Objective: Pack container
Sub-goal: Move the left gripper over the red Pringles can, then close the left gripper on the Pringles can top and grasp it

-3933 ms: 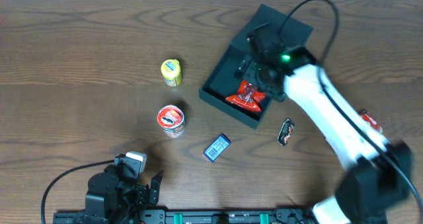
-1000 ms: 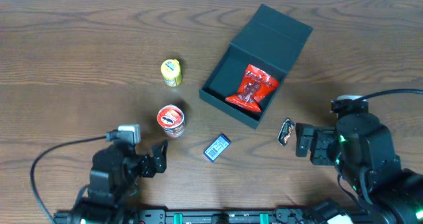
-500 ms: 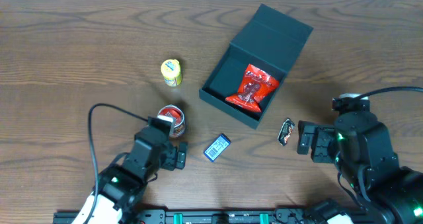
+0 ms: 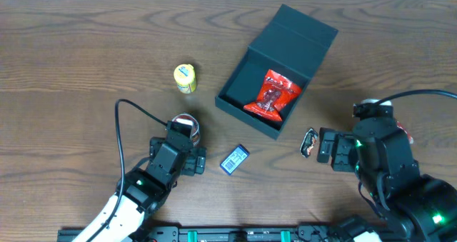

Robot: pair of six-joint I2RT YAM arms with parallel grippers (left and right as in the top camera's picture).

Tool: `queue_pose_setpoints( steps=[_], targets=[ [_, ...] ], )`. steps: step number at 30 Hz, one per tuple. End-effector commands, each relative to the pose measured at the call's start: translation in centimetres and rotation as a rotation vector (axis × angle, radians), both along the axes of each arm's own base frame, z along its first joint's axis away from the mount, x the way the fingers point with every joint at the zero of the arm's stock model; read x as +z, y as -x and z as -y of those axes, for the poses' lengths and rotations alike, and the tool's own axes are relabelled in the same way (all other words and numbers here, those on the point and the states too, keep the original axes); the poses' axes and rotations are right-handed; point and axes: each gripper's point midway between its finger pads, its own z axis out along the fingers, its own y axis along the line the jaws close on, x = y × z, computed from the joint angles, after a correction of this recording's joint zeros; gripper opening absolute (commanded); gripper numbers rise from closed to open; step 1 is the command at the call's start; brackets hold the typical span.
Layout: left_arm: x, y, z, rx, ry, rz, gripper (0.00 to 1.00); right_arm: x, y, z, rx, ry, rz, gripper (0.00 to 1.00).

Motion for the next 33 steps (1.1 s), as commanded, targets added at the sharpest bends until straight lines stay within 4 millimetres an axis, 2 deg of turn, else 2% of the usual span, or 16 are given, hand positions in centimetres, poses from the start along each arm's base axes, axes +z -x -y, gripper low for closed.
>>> queue_pose_setpoints(
  steps=[1,6,16,23,33],
  targets=[
    [0.9,-1.0,0.2,0.019,0.007,0.040,0.95,0.0,-0.1,0.4,-0.024,0.008,0.007,0.99],
    [-0.2,-1.9,-1.0,0.093,-0.060,0.043,0.95,0.1,-0.2,0.3,-0.024,0.004,0.014,0.99],
    [-1.8,-4.3,0.6,0.128,-0.017,0.070,0.95,0.4,-0.5,0.1,-0.024,-0.005,0.032,0.99],
    [-3.8,-5.3,1.1,0.129,-0.033,0.061,0.95,0.5,-0.6,0.1,-0.024,-0.007,0.038,0.99],
    [-3.4,-6.1,1.4,0.139,-0.015,0.097,0.95,0.6,-0.7,0.3,-0.031,0.000,0.042,0.99]
  ],
)
